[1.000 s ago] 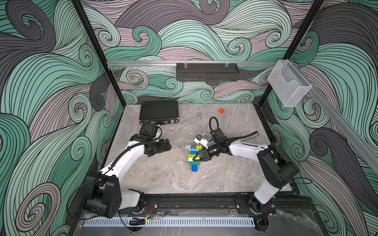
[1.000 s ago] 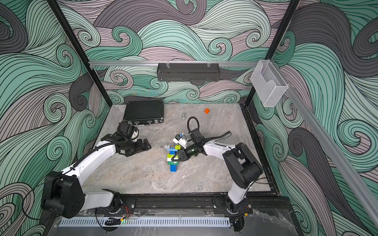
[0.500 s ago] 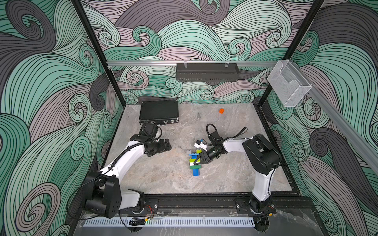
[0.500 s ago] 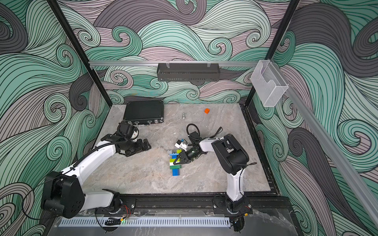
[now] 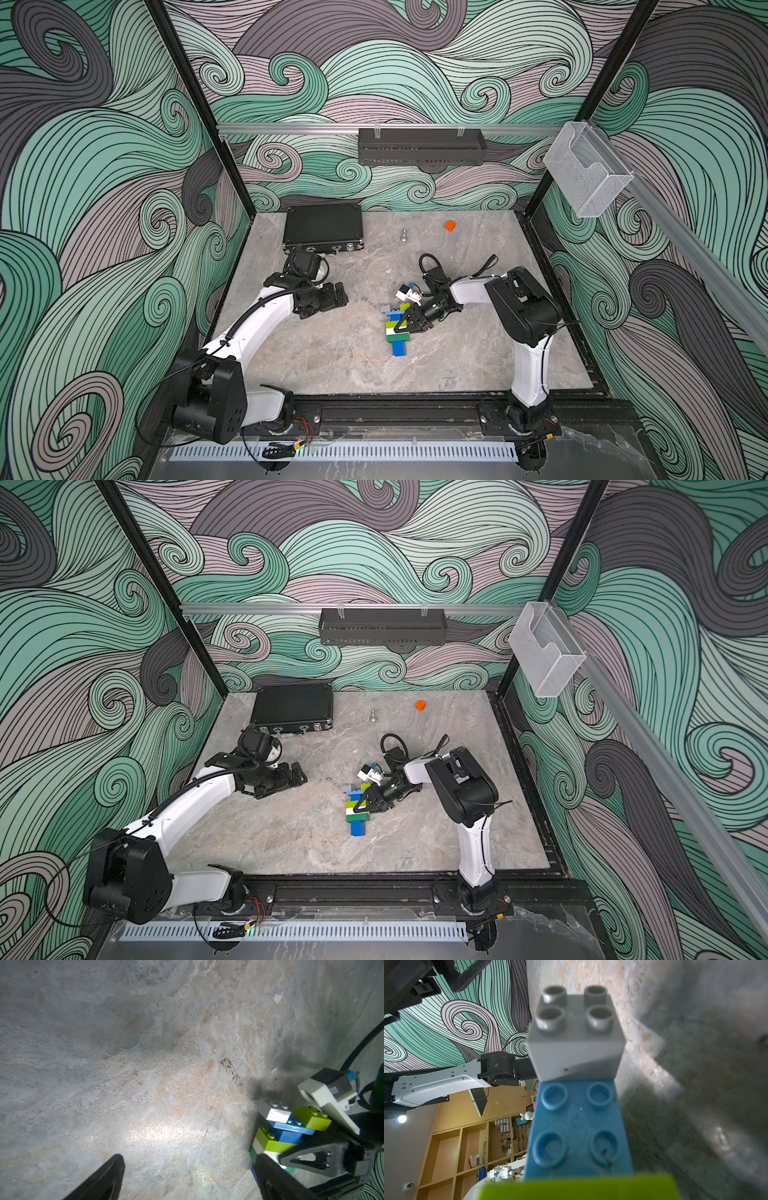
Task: Assemble a carrot with lego
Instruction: Adjust the lego brick at the center of the board.
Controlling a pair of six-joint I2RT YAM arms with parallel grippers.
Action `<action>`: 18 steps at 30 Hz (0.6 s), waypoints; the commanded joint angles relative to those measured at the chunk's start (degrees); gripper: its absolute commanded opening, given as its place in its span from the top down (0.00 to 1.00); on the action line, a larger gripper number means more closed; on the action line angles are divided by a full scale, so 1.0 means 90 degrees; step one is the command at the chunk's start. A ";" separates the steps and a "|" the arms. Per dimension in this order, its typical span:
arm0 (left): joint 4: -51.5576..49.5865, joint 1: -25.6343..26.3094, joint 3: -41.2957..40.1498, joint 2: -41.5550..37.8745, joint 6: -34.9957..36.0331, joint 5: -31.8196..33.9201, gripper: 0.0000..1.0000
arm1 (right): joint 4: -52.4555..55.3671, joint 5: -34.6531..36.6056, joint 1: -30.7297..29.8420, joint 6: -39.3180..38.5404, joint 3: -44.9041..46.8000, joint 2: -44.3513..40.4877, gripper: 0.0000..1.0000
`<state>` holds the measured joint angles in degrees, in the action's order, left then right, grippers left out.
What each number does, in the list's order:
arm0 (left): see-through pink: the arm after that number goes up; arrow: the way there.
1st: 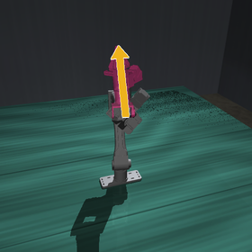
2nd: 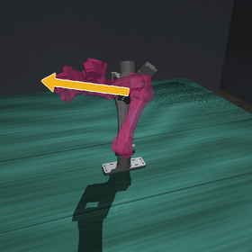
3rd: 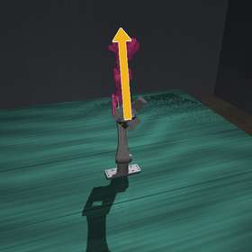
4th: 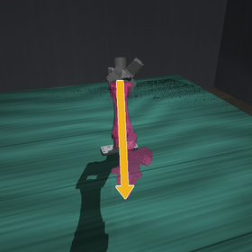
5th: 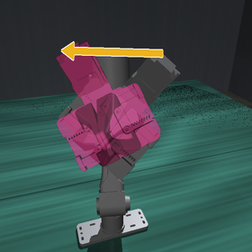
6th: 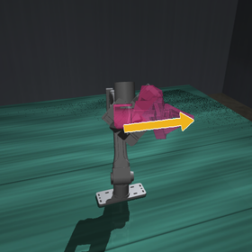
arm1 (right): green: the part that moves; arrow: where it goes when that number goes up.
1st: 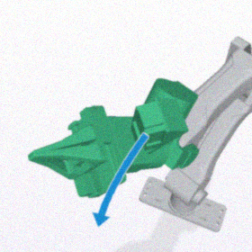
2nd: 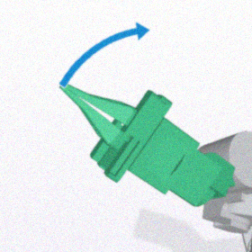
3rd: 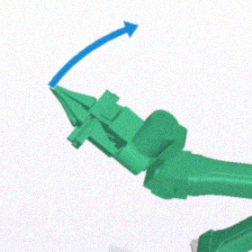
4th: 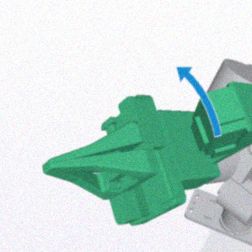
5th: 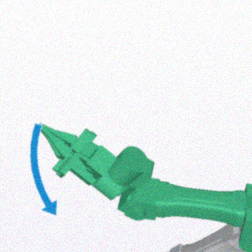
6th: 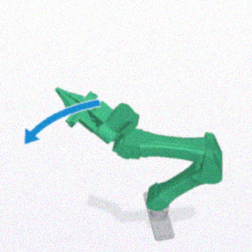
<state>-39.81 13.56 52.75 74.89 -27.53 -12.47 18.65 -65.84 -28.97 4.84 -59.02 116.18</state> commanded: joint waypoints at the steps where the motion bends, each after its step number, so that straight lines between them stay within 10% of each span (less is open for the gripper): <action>1: -0.0097 -0.0062 0.0175 -0.0101 0.0050 0.0115 0.02 | 0.0308 -0.0171 0.0029 -0.0125 -0.0153 0.0138 0.63; 11: -0.0121 -0.0063 0.0184 -0.0120 0.0023 0.0194 0.02 | 0.0666 -0.0016 0.0079 -0.0188 -0.0320 0.0342 0.48; 18: -0.0137 -0.0067 0.0183 -0.0141 0.0032 0.0222 0.01 | 0.0816 0.0389 0.0248 -0.0051 -0.0211 0.0143 0.07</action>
<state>-39.86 13.56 52.75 74.78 -27.53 -11.55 23.86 -69.60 -27.81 4.10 -61.49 117.30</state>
